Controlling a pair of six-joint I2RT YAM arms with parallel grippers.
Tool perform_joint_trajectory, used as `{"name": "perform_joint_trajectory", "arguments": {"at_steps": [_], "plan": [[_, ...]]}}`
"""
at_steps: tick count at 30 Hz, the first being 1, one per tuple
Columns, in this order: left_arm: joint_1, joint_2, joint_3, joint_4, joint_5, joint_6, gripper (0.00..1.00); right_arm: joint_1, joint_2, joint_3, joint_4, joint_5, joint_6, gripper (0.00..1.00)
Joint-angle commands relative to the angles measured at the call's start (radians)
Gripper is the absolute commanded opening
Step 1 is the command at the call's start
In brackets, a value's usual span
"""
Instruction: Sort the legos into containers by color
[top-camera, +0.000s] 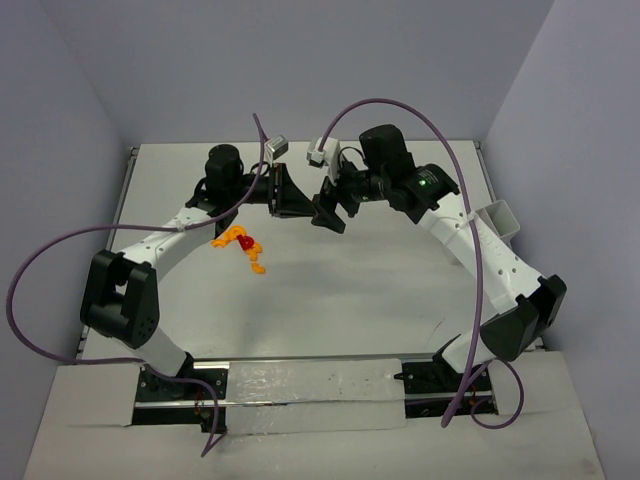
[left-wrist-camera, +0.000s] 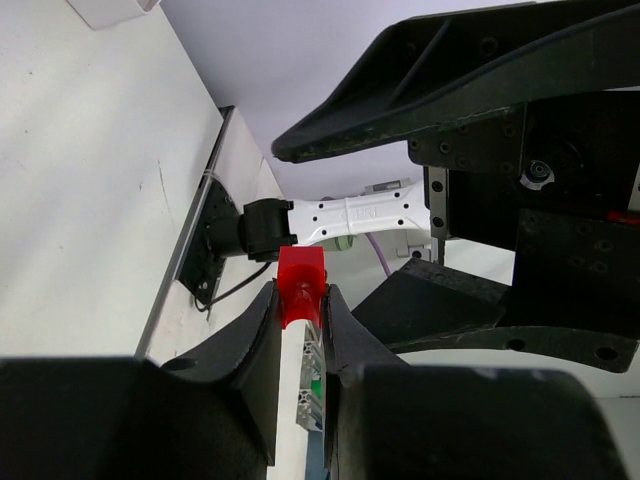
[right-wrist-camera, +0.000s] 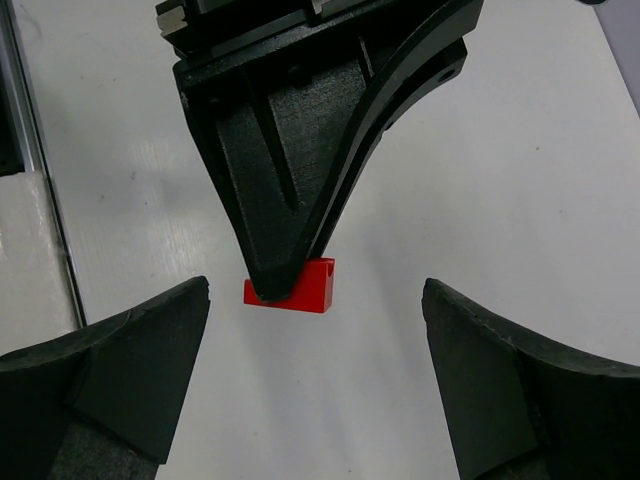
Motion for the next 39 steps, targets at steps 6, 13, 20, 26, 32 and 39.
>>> {"name": "perform_joint_trajectory", "arguments": {"at_steps": [6, 13, 20, 26, 32, 39], "plan": [[-0.009, -0.035, 0.033, 0.016, 0.002, -0.003, 0.0, 0.01, 0.014, 0.035, 0.015, 0.005, -0.022, 0.74], [-0.009, -0.03, 0.027, 0.041, 0.005, -0.029, 0.0, 0.01, 0.018, 0.031, 0.01, 0.007, -0.032, 0.59], [-0.008, -0.023, 0.026, 0.039, 0.007, -0.036, 0.08, 0.01, 0.017, 0.022, 0.005, 0.009, -0.036, 0.43], [0.004, -0.027, 0.065, -0.083, -0.036, 0.061, 0.65, 0.01, -0.001, 0.004, -0.001, 0.024, -0.041, 0.38], [0.045, -0.04, 0.063, -0.068, -0.039, 0.047, 0.7, -0.005, -0.029, -0.055, 0.002, 0.038, -0.041, 0.3], [0.168, -0.098, 0.154, -0.483, -0.363, 0.447, 0.99, -0.173, -0.103, -0.165, -0.049, 0.048, -0.071, 0.3]]}}
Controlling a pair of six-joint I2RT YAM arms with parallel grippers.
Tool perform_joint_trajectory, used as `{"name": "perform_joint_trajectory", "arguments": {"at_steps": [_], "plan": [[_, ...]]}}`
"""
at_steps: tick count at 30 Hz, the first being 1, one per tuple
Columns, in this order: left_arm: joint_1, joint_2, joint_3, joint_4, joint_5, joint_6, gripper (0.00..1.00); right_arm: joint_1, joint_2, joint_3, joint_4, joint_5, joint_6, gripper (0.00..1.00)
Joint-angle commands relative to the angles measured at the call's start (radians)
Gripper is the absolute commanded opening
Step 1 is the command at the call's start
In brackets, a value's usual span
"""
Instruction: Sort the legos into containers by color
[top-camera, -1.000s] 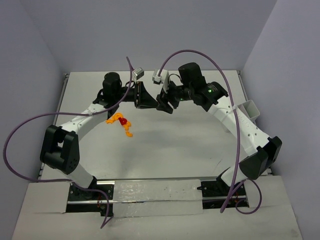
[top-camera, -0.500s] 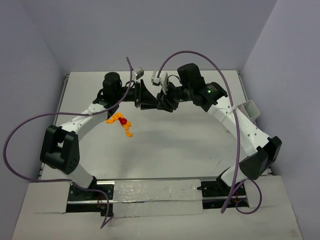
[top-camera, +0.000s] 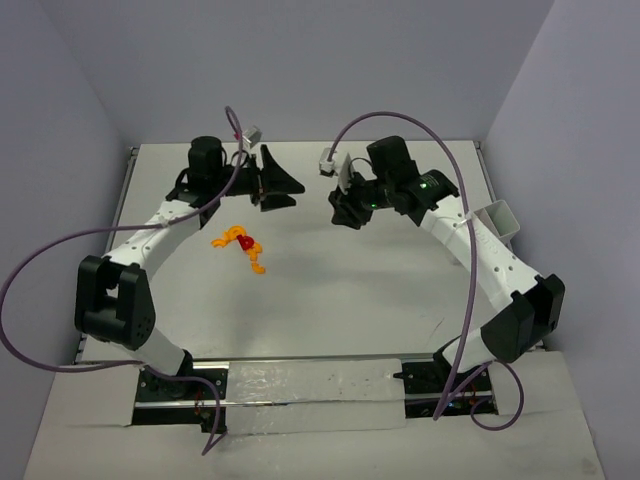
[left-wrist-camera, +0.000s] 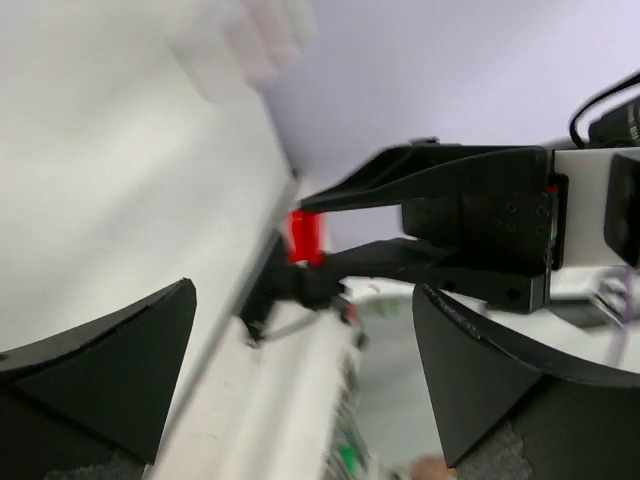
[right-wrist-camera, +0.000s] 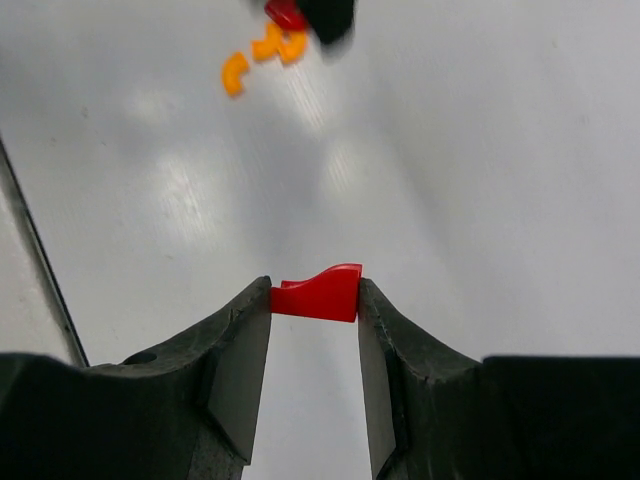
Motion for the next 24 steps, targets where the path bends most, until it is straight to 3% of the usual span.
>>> {"name": "perform_joint_trajectory", "arguments": {"at_steps": [1, 5, 9, 24], "plan": [[0.071, -0.089, 0.13, -0.306, -0.32, 0.357, 0.99, -0.159, -0.107, -0.062, -0.056, 0.024, -0.052, 0.3], [0.042, -0.091, 0.196, -0.48, -0.593, 0.609, 0.99, -0.325, -0.132, -0.113, -0.159, 0.131, -0.203, 0.3], [0.021, -0.058, 0.241, -0.569, -0.711, 0.658, 0.99, -0.455, -0.084, -0.114, -0.233, 0.273, -0.242, 0.31], [0.004, -0.039, 0.247, -0.562, -0.759, 0.658, 0.99, -0.672, 0.122, -0.015, -0.284, 0.554, -0.188, 0.31]]}}
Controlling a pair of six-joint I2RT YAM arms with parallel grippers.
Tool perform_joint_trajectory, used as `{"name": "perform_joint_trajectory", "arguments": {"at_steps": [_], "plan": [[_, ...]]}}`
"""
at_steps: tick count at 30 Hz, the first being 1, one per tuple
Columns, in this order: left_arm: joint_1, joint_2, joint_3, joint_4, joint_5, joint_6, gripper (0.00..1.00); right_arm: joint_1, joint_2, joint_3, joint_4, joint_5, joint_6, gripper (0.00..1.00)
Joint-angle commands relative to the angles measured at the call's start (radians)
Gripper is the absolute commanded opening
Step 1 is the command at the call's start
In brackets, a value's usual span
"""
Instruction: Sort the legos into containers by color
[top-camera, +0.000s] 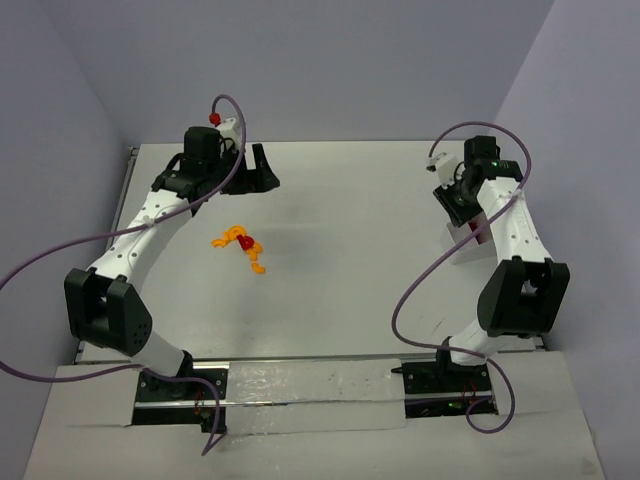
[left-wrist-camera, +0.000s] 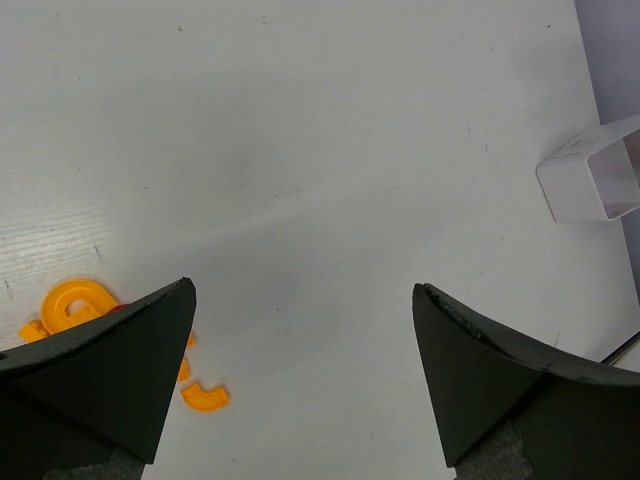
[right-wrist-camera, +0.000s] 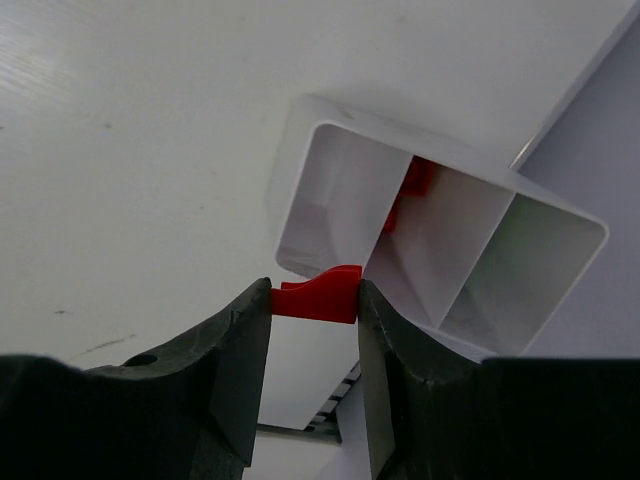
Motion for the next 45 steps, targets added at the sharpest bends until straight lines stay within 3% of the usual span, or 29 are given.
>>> {"name": "perform_joint_trajectory", "arguments": {"at_steps": [1, 22, 37, 45], "plan": [[-0.006, 0.005, 0.043, -0.007, -0.014, 0.015, 0.99, -0.025, 0.039, 0.058, -0.027, 0.109, 0.02, 0.31], [-0.006, 0.012, 0.057, -0.023, -0.02, 0.028, 0.99, -0.068, 0.169, 0.098, 0.082, 0.25, 0.048, 0.38], [-0.006, 0.025, 0.069, -0.029, -0.006, 0.023, 0.99, -0.07, 0.192, 0.084, 0.13, 0.283, 0.033, 0.56], [-0.006, 0.014, 0.054, -0.025, 0.0, 0.033, 0.99, -0.068, 0.192, 0.092, 0.12, 0.277, 0.04, 0.58]]}}
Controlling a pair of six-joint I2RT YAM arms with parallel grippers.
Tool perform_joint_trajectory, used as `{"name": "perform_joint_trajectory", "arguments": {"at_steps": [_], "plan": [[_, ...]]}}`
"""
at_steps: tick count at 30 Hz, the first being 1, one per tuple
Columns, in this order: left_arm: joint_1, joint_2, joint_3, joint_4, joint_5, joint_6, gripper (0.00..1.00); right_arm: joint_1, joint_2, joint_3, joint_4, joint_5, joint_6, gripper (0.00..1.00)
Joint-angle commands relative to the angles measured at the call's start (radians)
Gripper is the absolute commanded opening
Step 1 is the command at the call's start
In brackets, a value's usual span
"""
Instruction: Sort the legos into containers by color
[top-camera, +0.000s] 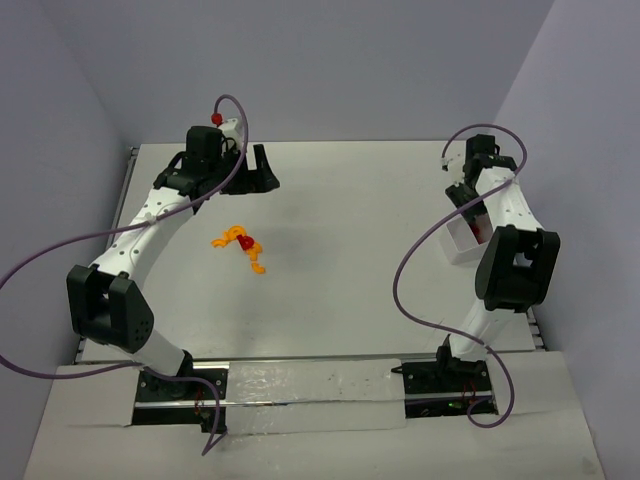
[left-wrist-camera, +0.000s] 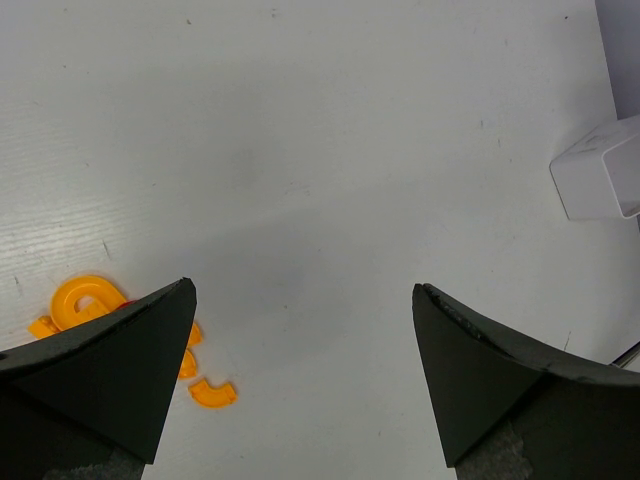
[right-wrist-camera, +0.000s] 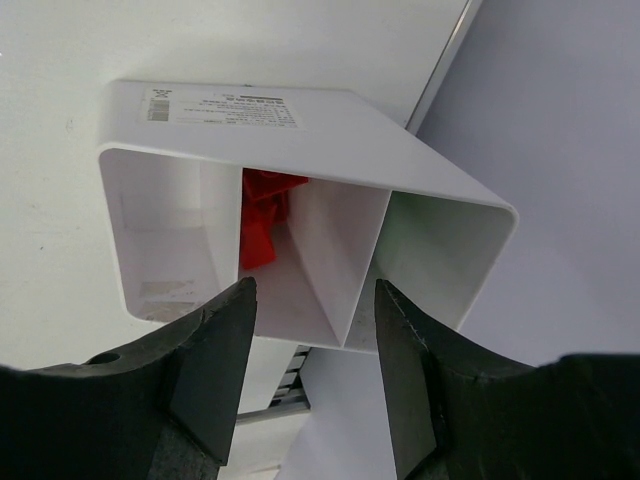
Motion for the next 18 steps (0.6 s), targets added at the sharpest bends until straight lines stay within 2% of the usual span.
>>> {"name": "perform_joint_trajectory", "arguments": {"at_steps": [1, 4, 7, 11, 14, 18], "plan": [[-0.004, -0.01, 0.031, 0.001, 0.016, 0.023, 0.99, -0.006, -0.001, 0.048, 0.008, 0.0, 0.011, 0.58], [-0.004, -0.023, 0.014, 0.002, 0.024, 0.054, 0.99, 0.004, -0.015, 0.095, -0.044, -0.052, 0.037, 0.59], [0.001, -0.027, -0.011, -0.062, 0.024, 0.171, 0.99, 0.041, -0.065, 0.152, -0.1, -0.145, 0.07, 0.64], [0.028, -0.039, -0.094, -0.123, 0.078, 0.346, 0.99, 0.117, -0.119, 0.198, -0.149, -0.286, 0.129, 0.82], [0.033, -0.036, -0.16, -0.172, 0.057, 0.492, 0.93, 0.175, -0.149, 0.193, -0.149, -0.352, 0.194, 0.99], [0.04, -0.031, -0.244, -0.183, 0.02, 0.65, 0.83, 0.272, -0.17, 0.159, -0.122, -0.399, 0.263, 1.0]]}}
